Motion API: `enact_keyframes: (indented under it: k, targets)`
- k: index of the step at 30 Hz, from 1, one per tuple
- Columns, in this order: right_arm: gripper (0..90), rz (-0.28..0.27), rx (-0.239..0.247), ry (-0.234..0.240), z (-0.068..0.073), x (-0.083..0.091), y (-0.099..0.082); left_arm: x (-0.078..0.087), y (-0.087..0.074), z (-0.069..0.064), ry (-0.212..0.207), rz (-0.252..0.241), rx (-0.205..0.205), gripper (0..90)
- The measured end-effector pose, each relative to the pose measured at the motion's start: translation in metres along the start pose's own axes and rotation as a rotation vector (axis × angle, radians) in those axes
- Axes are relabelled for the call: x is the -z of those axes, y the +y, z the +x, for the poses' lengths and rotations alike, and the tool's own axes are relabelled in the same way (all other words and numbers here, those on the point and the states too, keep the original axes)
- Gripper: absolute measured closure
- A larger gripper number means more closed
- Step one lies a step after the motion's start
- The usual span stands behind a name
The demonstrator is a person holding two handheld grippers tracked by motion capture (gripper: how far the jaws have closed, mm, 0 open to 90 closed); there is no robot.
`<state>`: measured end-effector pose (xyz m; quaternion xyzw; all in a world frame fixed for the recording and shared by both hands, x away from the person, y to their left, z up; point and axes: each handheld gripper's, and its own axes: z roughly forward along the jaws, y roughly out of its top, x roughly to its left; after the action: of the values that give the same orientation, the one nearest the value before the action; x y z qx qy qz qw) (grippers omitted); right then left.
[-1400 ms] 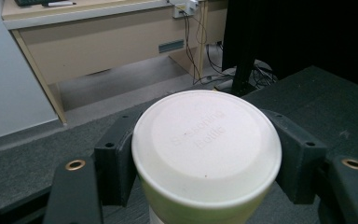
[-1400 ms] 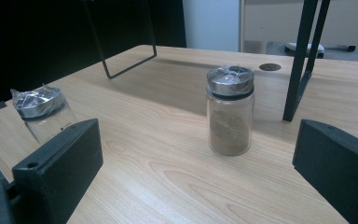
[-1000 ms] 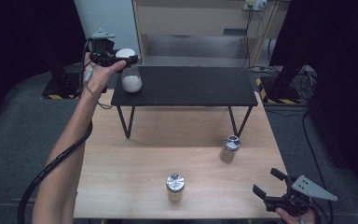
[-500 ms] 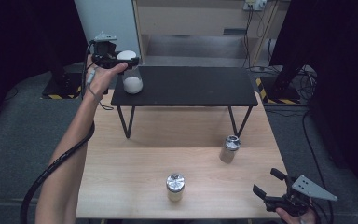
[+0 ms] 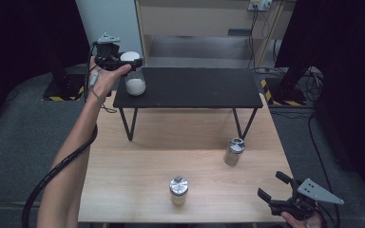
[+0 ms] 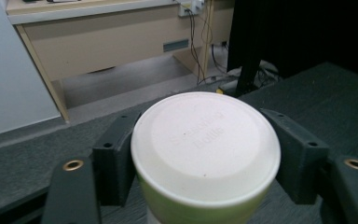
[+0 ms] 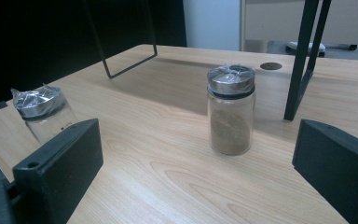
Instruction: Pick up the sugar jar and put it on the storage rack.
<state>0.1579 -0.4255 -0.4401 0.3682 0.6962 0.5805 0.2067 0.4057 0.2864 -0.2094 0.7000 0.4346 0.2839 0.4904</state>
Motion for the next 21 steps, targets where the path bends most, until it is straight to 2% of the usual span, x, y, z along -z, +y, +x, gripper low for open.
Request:
enact_keyframes:
  k: [3,5,8,12,21]
  targets:
    - [2.2,0.000,0.001,-0.001,0.000,0.000,0.000,-0.002,0.001,-0.003,-0.008,-0.003,-0.002,19.2]
    - [2.2,0.000,0.001,0.000,0.000,0.000,0.000,-0.002,0.002,-0.008,0.012,-0.013,0.003,10.0]
    - [2.2,0.001,0.001,0.000,0.000,0.000,0.000,-0.001,0.005,-0.013,0.031,-0.031,0.004,5.0]
    - [2.2,-0.002,0.001,0.000,0.000,0.000,0.000,0.003,0.009,-0.019,0.046,-0.050,-0.016,2.8]
    - [2.2,0.000,0.003,0.001,0.000,0.001,0.000,0.019,0.017,-0.022,0.032,-0.100,-0.050,2.5]
